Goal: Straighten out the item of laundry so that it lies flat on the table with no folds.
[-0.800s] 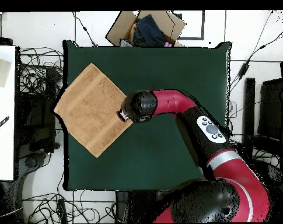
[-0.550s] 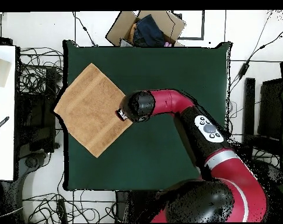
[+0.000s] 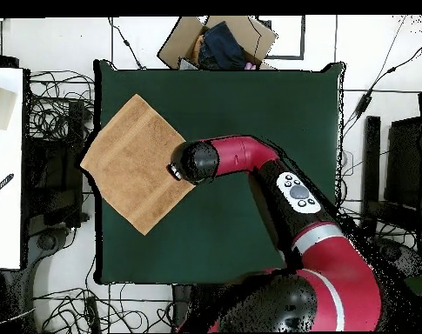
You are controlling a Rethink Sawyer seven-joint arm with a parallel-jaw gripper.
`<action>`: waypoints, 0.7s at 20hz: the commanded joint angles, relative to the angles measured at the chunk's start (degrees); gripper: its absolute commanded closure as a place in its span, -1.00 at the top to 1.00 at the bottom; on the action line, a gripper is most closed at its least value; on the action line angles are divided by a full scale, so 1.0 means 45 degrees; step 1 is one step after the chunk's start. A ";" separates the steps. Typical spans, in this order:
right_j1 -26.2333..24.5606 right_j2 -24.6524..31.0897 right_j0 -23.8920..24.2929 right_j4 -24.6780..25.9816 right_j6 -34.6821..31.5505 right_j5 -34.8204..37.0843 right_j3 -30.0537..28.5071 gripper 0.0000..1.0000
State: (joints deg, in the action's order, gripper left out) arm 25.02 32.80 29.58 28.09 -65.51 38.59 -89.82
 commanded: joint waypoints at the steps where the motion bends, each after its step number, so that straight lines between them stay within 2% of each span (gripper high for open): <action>1: 0.0074 -0.1469 -0.0550 0.0426 -0.2921 -0.1241 -0.1069 1.00; 14: -0.0381 -0.2104 -0.0977 0.0001 -0.2859 -0.1476 -0.0809 1.00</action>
State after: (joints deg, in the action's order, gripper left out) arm 25.26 28.05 26.99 28.06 -65.51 35.58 -91.47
